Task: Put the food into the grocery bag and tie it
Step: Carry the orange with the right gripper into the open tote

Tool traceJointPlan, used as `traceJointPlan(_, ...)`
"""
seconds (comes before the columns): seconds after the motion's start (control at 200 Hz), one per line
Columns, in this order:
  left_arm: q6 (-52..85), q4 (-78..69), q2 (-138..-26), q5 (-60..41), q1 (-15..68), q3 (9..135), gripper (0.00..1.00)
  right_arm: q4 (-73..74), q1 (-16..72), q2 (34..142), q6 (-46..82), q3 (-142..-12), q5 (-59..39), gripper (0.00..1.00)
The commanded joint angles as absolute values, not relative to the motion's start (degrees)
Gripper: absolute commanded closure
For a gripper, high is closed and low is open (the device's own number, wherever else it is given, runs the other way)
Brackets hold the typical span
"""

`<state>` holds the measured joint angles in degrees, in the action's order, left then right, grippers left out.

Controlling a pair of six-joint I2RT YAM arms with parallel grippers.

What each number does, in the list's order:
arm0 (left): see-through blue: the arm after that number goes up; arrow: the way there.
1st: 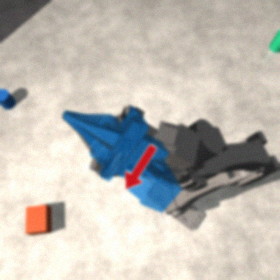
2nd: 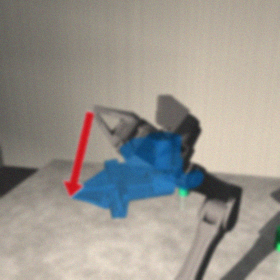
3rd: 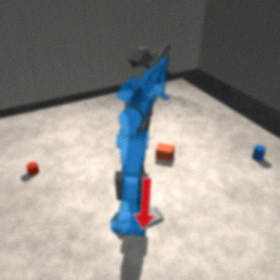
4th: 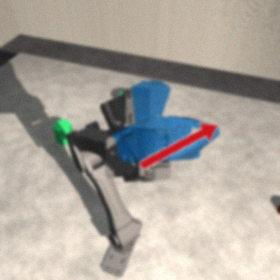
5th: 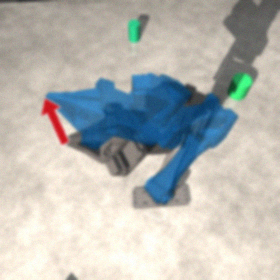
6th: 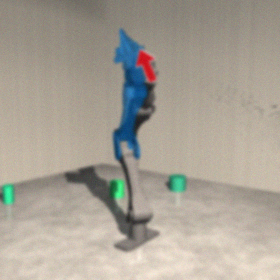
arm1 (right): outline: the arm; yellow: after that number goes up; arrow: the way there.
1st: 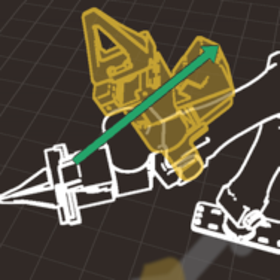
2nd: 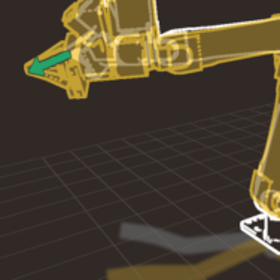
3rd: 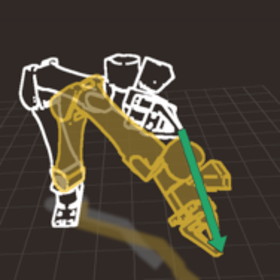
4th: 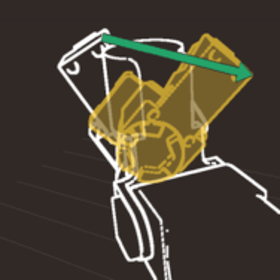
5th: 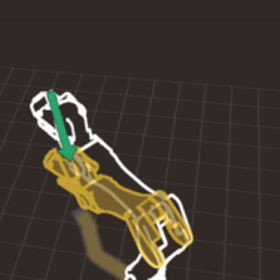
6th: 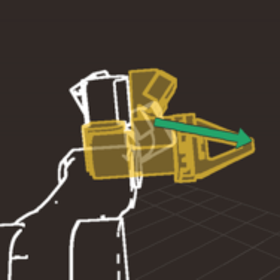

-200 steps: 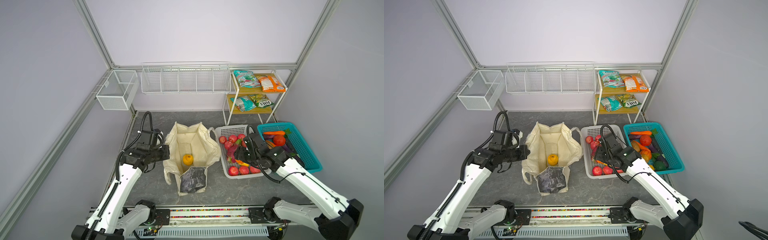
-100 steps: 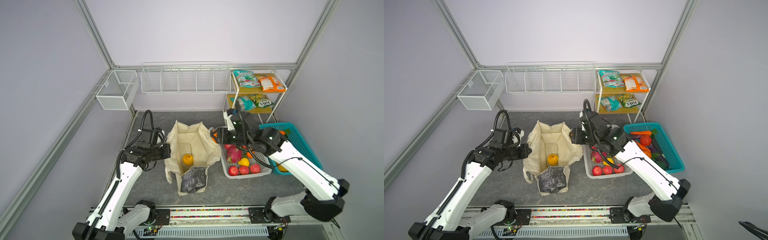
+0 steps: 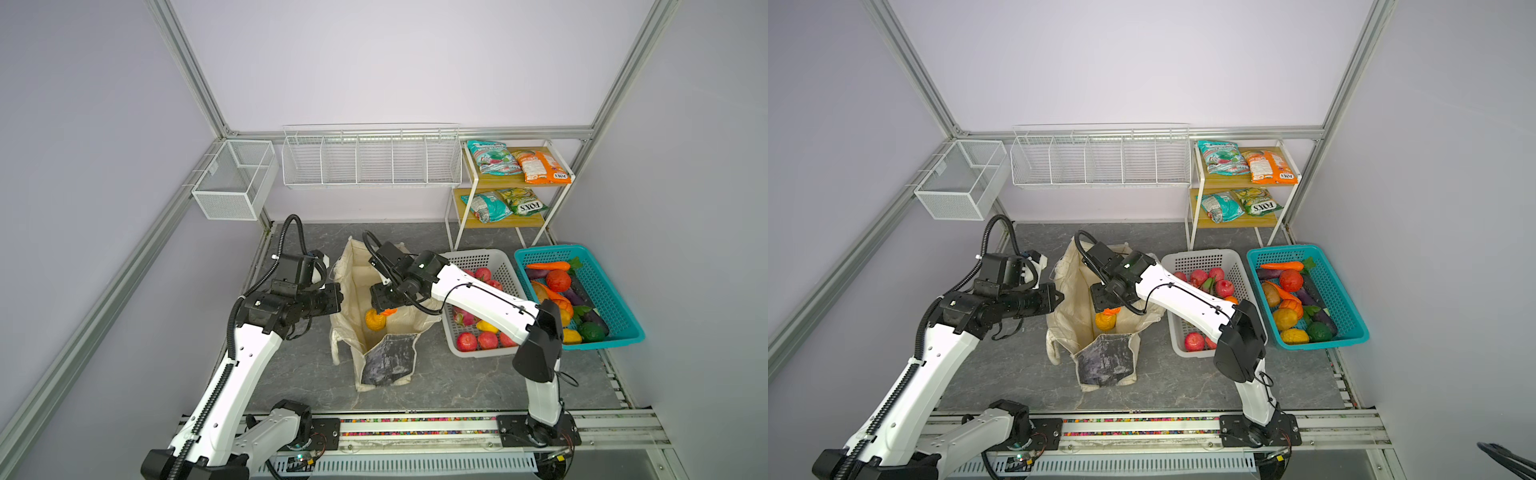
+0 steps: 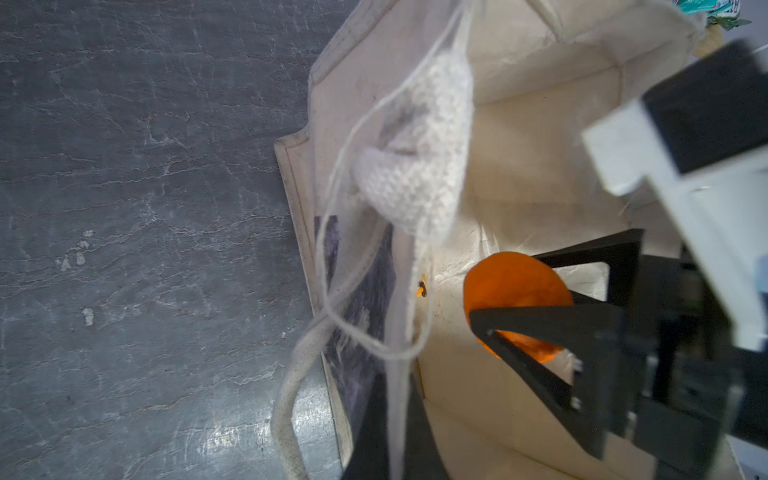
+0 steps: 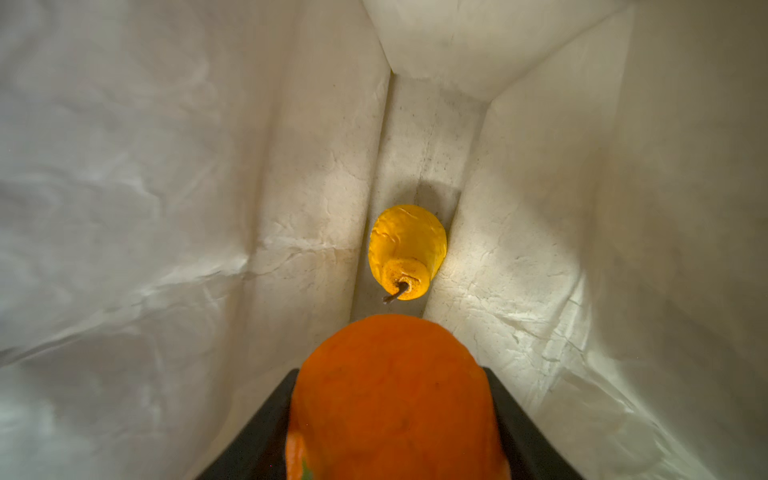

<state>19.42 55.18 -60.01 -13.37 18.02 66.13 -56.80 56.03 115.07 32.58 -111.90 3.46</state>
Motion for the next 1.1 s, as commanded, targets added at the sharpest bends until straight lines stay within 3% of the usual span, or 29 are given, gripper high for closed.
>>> traceJointPlan(0.0,18.6,55.2,-59.9,-13.8,18.2,68.6,1.0,-59.0,56.3,114.6,31.9,-111.6,3.5,0.41)
traceJointPlan(0.615,18.2,55.0,-58.7,-13.3,18.2,67.3,1.0,-64.1,59.9,118.1,31.3,-107.6,5.0,0.37)
traceJointPlan(1.095,17.4,54.9,-57.2,-13.6,18.2,67.5,1.0,-63.0,59.9,123.4,32.7,-106.4,5.3,0.24)
